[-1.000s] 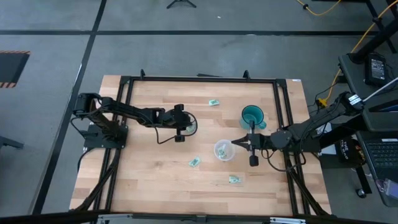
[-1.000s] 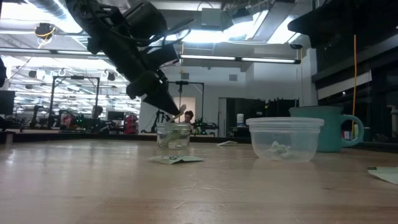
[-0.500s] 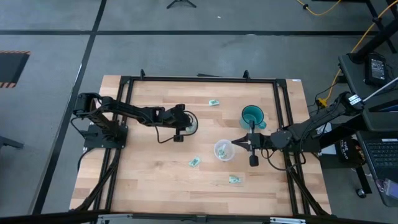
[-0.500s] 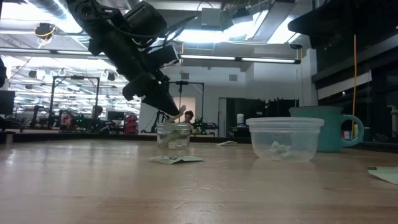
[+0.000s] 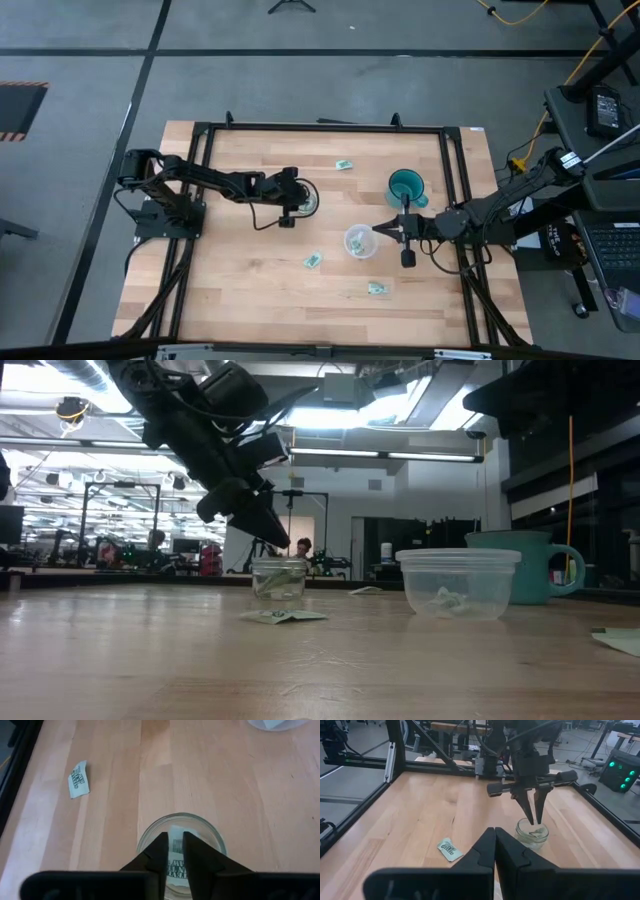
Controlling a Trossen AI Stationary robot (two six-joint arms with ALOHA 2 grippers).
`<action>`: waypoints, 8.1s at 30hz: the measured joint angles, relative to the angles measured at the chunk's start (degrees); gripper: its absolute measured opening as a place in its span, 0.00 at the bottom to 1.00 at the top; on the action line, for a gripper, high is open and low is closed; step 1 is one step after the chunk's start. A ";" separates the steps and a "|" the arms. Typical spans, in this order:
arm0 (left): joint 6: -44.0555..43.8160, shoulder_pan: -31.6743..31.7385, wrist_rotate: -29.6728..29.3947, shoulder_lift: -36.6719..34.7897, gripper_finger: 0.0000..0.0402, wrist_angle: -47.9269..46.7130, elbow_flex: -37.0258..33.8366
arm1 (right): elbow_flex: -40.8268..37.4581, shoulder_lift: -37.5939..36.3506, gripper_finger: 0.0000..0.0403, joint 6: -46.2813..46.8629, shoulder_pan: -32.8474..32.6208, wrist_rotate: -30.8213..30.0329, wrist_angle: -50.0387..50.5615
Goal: Pick and place Stevia / Truvia into bins
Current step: Put the stevia packet into the transparent glass container, then put the stevia packet into the transparent container
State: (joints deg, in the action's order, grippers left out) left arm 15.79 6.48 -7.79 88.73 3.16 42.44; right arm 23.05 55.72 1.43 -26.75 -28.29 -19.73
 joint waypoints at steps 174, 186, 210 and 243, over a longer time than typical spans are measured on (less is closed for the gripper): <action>-7.99 4.20 -7.68 -35.39 0.20 13.35 -24.30 | 42.29 53.30 0.01 -13.90 50.05 20.91 44.24; -4.13 4.18 -7.70 -35.39 0.19 13.38 -24.30 | 41.38 36.37 0.00 -14.61 48.09 31.46 45.14; -10.51 3.96 4.81 -35.32 0.19 13.36 -24.30 | 1.68 -0.27 0.00 1.71 31.12 28.21 15.75; -15.06 -4.20 2.38 -35.15 0.19 17.75 -24.28 | 26.28 21.34 0.00 25.70 7.89 12.12 50.79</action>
State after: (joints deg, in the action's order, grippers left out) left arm 0.73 2.28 -5.41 53.58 20.91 18.15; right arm 49.33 77.06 27.14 -18.86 -16.17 31.07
